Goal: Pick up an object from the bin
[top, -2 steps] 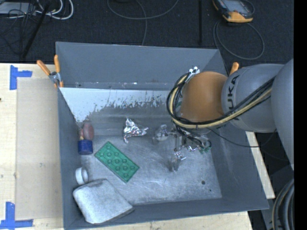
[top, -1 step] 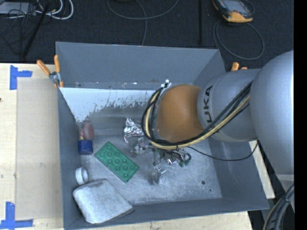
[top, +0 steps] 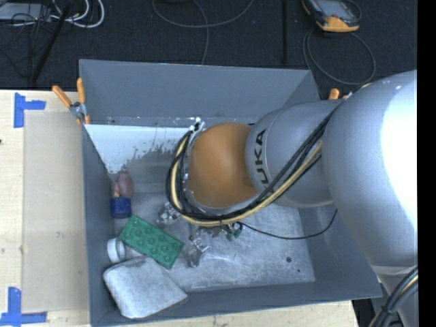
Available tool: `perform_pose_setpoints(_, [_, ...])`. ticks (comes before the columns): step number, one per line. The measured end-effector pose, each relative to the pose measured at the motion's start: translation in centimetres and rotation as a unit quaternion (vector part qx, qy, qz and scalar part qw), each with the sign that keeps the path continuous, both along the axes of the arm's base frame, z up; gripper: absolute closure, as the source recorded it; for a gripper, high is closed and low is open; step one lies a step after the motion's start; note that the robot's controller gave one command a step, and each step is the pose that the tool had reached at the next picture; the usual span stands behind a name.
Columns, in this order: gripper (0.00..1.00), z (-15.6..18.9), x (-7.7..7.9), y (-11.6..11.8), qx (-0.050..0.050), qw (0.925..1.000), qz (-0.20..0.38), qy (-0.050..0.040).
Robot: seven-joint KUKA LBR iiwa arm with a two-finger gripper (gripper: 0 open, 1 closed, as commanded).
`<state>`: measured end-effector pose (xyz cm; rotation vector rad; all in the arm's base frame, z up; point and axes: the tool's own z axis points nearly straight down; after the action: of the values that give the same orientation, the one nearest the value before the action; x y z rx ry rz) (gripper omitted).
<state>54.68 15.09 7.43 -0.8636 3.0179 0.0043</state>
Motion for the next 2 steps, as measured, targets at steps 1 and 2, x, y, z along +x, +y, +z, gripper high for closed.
perform_pose_setpoints(1, [0.0,-0.16,-0.86,6.32,-0.007,0.9985,0.055,-0.0015])
perform_pose_setpoints(2, [1.0,-0.12,-0.78,6.11,-0.007,0.9986,0.053,-0.0016])
